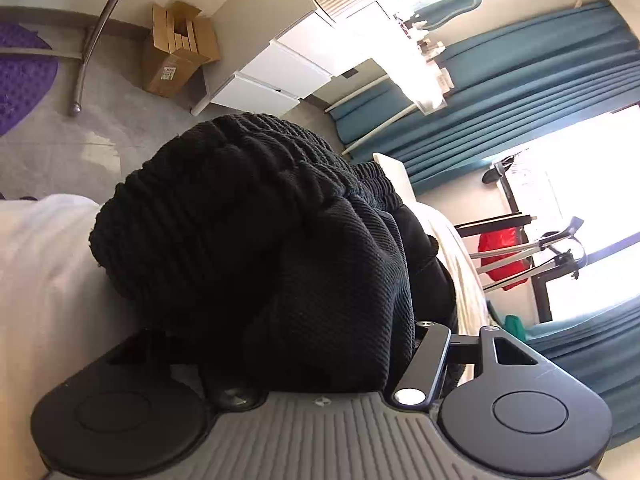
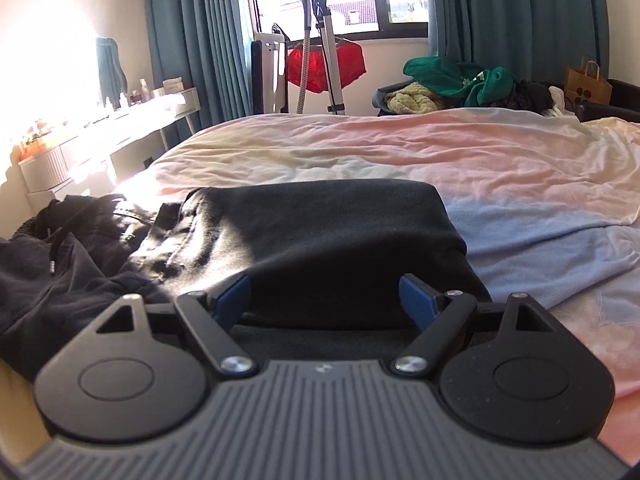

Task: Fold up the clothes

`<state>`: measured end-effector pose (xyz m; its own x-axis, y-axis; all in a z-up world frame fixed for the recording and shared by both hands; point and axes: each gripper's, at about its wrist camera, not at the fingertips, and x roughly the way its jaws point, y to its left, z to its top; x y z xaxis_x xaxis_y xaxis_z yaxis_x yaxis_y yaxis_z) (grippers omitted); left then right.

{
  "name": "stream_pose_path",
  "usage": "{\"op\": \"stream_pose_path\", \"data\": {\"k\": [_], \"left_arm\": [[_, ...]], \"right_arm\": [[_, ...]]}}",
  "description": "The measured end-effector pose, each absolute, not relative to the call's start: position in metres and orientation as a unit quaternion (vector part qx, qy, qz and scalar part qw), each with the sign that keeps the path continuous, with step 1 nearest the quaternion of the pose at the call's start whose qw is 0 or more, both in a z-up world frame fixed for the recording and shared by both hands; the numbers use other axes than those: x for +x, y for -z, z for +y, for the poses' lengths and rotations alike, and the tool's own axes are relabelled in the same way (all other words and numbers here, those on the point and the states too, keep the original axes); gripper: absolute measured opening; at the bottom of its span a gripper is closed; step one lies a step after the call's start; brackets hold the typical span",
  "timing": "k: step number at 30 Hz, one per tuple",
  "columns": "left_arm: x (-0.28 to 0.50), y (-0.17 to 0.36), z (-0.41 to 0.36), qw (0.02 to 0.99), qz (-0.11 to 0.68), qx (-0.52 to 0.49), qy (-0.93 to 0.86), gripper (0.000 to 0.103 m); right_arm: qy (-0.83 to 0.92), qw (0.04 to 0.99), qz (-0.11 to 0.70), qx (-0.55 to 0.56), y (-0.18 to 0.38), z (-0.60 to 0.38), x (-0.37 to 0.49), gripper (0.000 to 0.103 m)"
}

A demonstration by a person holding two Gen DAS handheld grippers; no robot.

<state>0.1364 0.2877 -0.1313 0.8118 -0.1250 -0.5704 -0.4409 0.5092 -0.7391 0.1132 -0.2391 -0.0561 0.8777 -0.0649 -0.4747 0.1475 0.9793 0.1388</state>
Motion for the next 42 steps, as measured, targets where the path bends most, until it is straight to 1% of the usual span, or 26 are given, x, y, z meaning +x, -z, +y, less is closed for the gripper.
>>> {"op": "stream_pose_path", "data": {"k": [2, 4, 5, 6, 8, 10, 11, 14, 17, 19, 20, 23, 26, 29, 31, 33, 37, 40, 42], "left_arm": [[0.139, 0.13, 0.282, 0.834, 0.295, -0.452, -0.108, 0.052], [0.14, 0.125, 0.275, 0.848, 0.294, -0.426, -0.115, 0.048], [0.14, 0.121, 0.271, 0.856, 0.29, -0.412, -0.117, 0.042], [0.14, 0.117, 0.267, 0.865, 0.287, -0.395, -0.119, 0.039], [0.143, 0.105, 0.254, 0.891, 0.281, -0.334, -0.122, 0.026], [0.144, 0.093, 0.233, 0.917, 0.269, -0.265, -0.126, 0.02], [0.144, 0.087, 0.224, 0.927, 0.262, -0.236, -0.129, 0.019], [0.138, 0.071, 0.2, 0.943, 0.235, -0.191, -0.141, 0.016], [0.126, 0.046, 0.16, 0.967, 0.171, -0.117, -0.148, 0.016], [0.117, 0.027, 0.124, 0.978, 0.124, -0.082, -0.143, 0.015], [0.112, 0.018, 0.105, 0.983, 0.102, -0.07, -0.139, 0.015], [0.102, -0.011, 0.039, 0.99, 0.043, -0.059, -0.117, 0.015], [0.098, -0.033, -0.03, 0.994, -0.002, -0.064, -0.09, 0.015], [0.093, -0.042, -0.102, 0.995, -0.037, -0.067, -0.059, 0.015], [0.087, -0.038, -0.15, 0.996, -0.05, -0.064, -0.036, 0.015], [0.079, -0.022, -0.199, 0.997, -0.057, -0.048, -0.015, 0.015], [0.077, 0.035, -0.283, 0.998, -0.044, 0.023, 0.04, 0.015], [0.083, 0.083, -0.33, 0.991, -0.002, 0.096, 0.093, 0.016], [0.097, 0.122, -0.349, 0.979, 0.054, 0.146, 0.131, 0.018]], "right_arm": [[0.034, 0.961, 0.261, 0.082, 0.061, -0.231, 0.118, 0.083], [0.017, 0.957, 0.281, 0.076, 0.067, -0.222, 0.123, 0.084], [0.018, 0.956, 0.287, 0.064, 0.072, -0.218, 0.125, 0.085], [0.019, 0.957, 0.287, 0.046, 0.075, -0.214, 0.126, 0.085], [0.018, 0.957, 0.287, 0.036, 0.077, -0.212, 0.127, 0.085], [0.017, 0.956, 0.289, 0.052, 0.075, -0.215, 0.128, 0.085], [0.016, 0.955, 0.289, 0.058, 0.073, -0.217, 0.128, 0.085], [0.013, 0.954, 0.284, 0.09, 0.065, -0.227, 0.125, 0.083], [0.055, 0.962, 0.25, 0.09, 0.049, -0.239, 0.113, 0.083], [0.094, 0.968, 0.22, 0.077, 0.036, -0.249, 0.103, 0.083], [0.105, 0.969, 0.207, 0.09, 0.03, -0.258, 0.098, 0.083], [0.129, 0.965, 0.175, 0.148, 0.014, -0.288, 0.08, 0.083], [0.172, 0.96, 0.14, 0.171, 0.0, -0.314, 0.061, 0.083], [0.206, 0.95, 0.111, 0.207, -0.007, -0.343, 0.041, 0.083], [0.23, 0.938, 0.097, 0.241, -0.006, -0.366, 0.03, 0.083], [0.249, 0.924, 0.09, 0.277, -0.002, -0.385, 0.022, 0.084], [0.265, 0.902, 0.074, 0.334, 0.009, -0.413, 0.011, 0.085], [0.257, 0.899, 0.063, 0.349, 0.013, -0.424, 0.008, 0.086], [0.244, 0.902, 0.052, 0.353, 0.015, -0.426, 0.007, 0.086]]}}
